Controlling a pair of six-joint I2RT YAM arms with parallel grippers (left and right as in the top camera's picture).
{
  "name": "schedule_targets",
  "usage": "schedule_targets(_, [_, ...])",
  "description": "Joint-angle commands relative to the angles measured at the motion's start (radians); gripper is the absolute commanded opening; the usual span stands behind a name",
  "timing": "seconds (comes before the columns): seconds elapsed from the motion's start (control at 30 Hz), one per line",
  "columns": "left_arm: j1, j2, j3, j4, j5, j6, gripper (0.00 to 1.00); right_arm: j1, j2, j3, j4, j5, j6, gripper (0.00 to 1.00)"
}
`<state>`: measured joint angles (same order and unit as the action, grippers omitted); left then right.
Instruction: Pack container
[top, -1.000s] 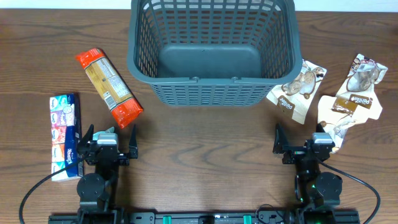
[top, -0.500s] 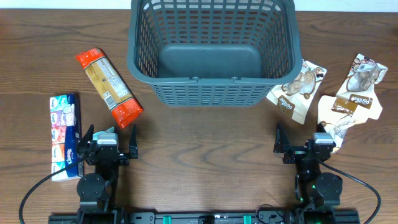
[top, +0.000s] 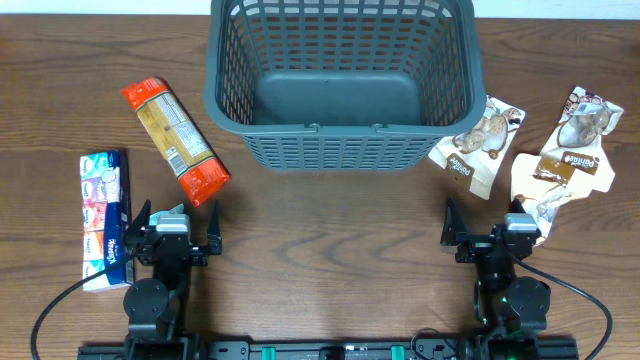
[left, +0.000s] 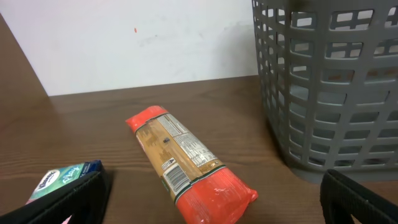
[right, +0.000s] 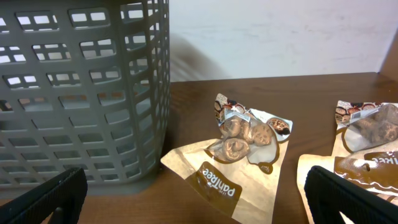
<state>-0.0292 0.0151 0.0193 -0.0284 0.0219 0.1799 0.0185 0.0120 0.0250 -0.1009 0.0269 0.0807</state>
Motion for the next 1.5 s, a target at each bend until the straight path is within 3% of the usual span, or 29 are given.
schedule_targets(0.0, [-0.004,-0.005,-0.015,-0.045,-0.032,-0.009,0.99,-0.006,-0.005,-0.004,-0.001,0.01,0.016,0.99])
schedule_targets(0.4, [-0.004,-0.005,-0.015,-0.045,-0.031,-0.009,0.99,-0.006,-0.005,0.014,0.0,-0.015,0.021,0.99])
schedule_targets(0.6, [-0.004,-0.005,-0.015,-0.043,-0.032,-0.009,0.99,-0.021,0.04,0.203,-0.07,-0.019,0.02,0.99])
schedule_targets(0.8, [-0.004,-0.005,-0.015,-0.043,-0.032,-0.009,0.99,-0.053,0.25,0.565,-0.34,-0.019,-0.05,0.99])
schedule_targets(1.0, [-0.004,-0.005,-0.015,-0.043,-0.034,-0.035,0.99,-0.079,0.531,0.974,-0.734,0.043,-0.069,0.99])
schedule_targets(1.17, [-0.004,-0.005,-0.015,-0.043,-0.034,-0.108,0.99,-0.124,0.743,1.266,-1.055,0.19,0.101,0.99])
schedule_targets(1.33, [-0.004,-0.005,-0.015,-0.043,-0.034,-0.108,0.99,-0.196,0.877,1.418,-1.189,0.175,0.143,0.99])
schedule_targets(1.47, [-0.004,-0.005,-0.015,-0.043,-0.034,-0.113,0.98,-0.23,0.946,1.435,-1.191,0.082,0.022,0.99])
